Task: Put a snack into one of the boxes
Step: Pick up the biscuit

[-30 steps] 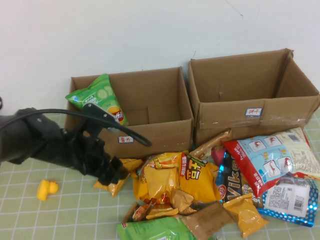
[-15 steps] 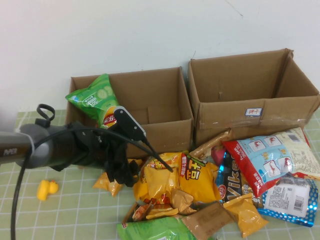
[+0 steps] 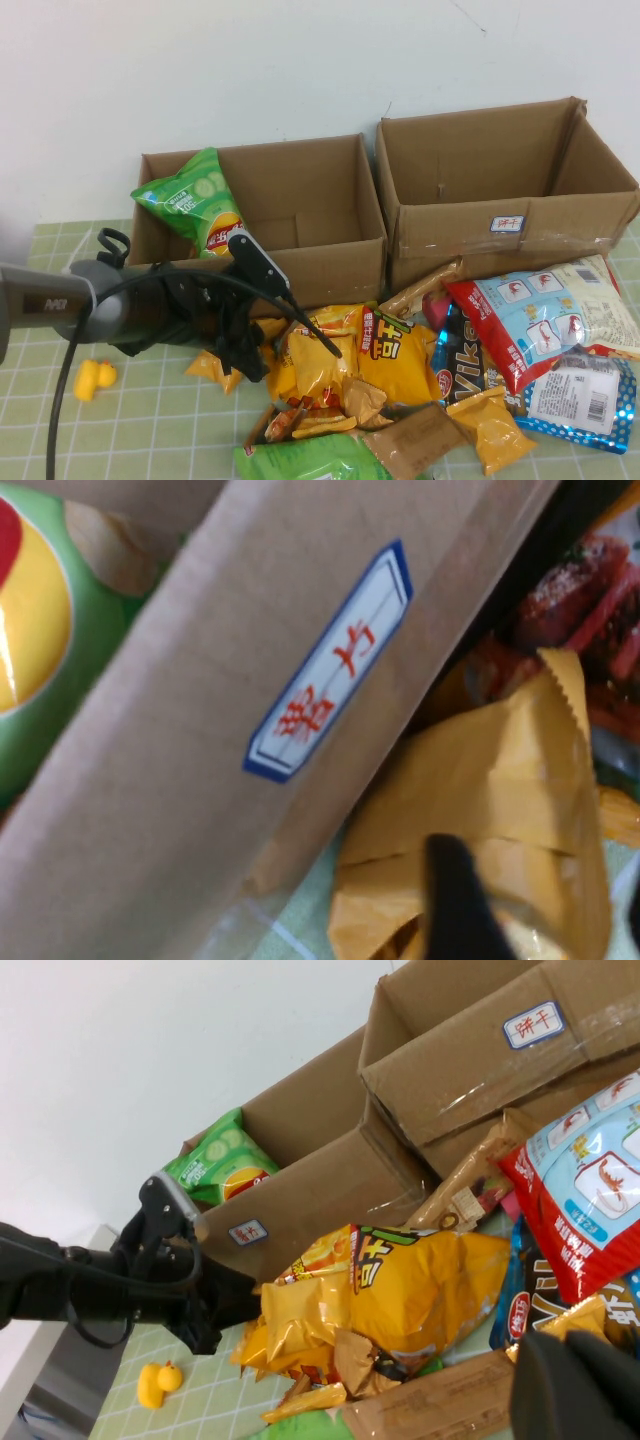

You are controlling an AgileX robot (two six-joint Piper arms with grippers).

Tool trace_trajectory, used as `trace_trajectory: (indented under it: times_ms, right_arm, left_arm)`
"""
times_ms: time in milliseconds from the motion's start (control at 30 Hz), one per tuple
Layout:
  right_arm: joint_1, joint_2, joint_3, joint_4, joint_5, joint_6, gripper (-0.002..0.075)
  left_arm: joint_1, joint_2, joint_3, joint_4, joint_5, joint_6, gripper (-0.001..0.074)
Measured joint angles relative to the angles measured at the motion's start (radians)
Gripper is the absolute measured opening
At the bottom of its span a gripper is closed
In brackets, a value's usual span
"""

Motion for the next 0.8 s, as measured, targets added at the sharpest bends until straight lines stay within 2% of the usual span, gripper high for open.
trace_trajectory:
  times_ms: [133, 233, 467, 667, 800]
  right_arm:
    - [0.0, 0.0, 0.0, 0.0, 0.0, 0.0, -0.0002]
    - [0.0, 0.0, 0.0, 0.0, 0.0, 0.0, -0.0002]
    - [0.0, 0.0, 0.0, 0.0, 0.001, 0.0, -0.0002]
    - [0.0, 0.0, 0.0, 0.0, 0.007, 0.0, -0.0002]
    - [0.0, 0.0, 0.0, 0.0, 0.008, 0.0, -0.0002]
  left_arm:
    - [0.0, 0.001, 0.0, 0.0, 0.029, 0.0, 0.0104]
    - [0.0, -0.007, -0.002, 0.0, 0.091, 0.0, 0.003]
    - [0.0, -0.149, -0.002, 0.0, 0.223, -0.005, 0.0003]
    - [0.0, -0.321, -0.002, 0.002, 0.244, -0.024, 0.0]
    - [0.0, -0.352, -0.002, 0.026, 0.26, -0.024, 0.0]
